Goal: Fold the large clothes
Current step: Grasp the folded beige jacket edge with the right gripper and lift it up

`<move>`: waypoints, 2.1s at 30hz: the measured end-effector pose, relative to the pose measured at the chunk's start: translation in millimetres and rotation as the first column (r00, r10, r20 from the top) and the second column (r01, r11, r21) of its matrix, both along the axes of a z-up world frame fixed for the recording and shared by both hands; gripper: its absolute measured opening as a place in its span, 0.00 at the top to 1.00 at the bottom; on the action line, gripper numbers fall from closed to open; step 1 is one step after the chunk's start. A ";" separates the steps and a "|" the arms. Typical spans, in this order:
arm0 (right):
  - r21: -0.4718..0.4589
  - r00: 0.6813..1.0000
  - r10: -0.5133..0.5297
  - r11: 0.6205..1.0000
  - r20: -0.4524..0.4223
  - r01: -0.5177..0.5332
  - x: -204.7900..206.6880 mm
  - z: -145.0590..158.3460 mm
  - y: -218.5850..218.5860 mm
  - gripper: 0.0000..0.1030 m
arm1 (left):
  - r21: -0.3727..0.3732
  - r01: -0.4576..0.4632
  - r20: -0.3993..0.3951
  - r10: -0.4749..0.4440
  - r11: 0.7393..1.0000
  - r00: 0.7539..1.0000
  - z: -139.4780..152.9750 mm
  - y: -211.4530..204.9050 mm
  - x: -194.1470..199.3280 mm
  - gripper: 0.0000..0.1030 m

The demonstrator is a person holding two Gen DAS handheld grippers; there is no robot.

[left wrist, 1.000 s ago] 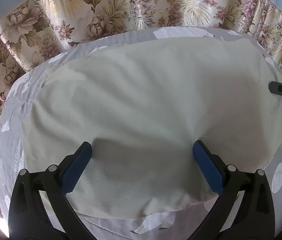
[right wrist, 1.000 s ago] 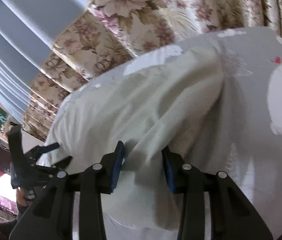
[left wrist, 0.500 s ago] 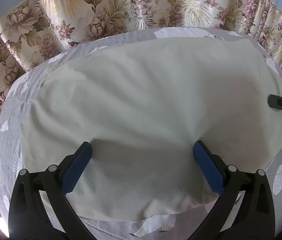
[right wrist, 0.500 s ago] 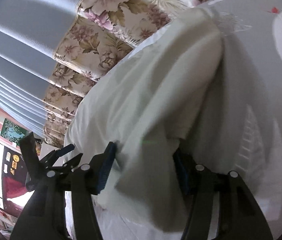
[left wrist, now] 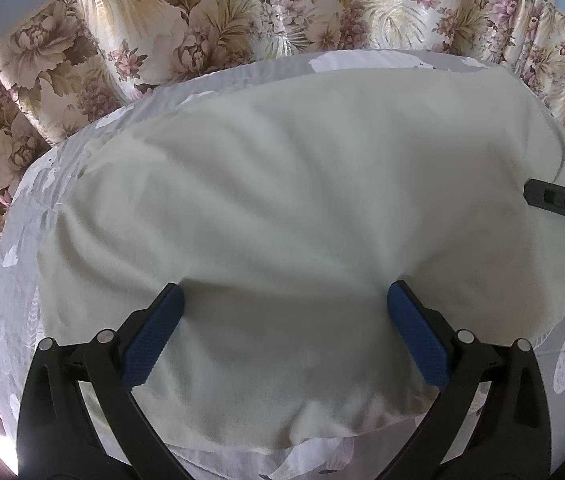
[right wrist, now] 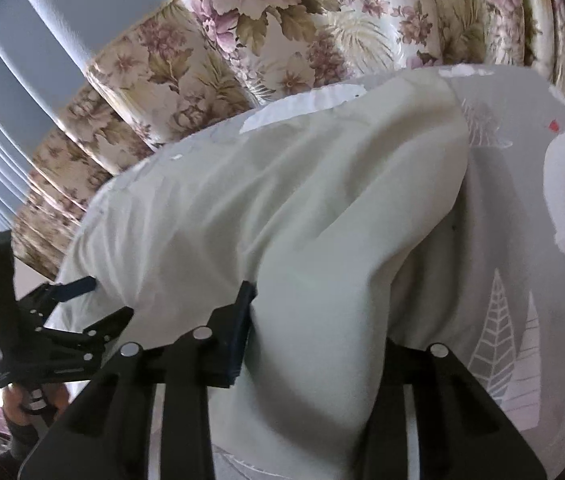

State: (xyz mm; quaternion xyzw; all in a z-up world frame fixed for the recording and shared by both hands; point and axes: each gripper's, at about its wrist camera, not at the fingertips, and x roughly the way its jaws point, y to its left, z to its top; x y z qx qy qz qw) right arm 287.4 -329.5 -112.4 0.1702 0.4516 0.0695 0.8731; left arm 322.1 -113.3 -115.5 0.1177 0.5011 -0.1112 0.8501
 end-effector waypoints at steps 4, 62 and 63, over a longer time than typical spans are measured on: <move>-0.087 1.000 -0.012 0.996 -0.011 0.011 4.7 7.0 13.2 0.70 | -0.015 0.001 0.007 0.000 1.000 1.000 -0.8 2.1 -1.2 0.03; -0.258 0.934 0.354 0.900 -0.036 -0.351 24.1 94.7 233.5 0.21 | -0.008 -0.209 0.025 0.209 0.978 0.978 22.2 203.9 -3.0 0.03; -0.255 0.940 0.342 0.908 -0.012 -0.333 20.0 102.7 224.5 0.21 | -0.011 -0.205 0.027 0.206 0.979 0.978 23.5 202.2 -3.4 0.03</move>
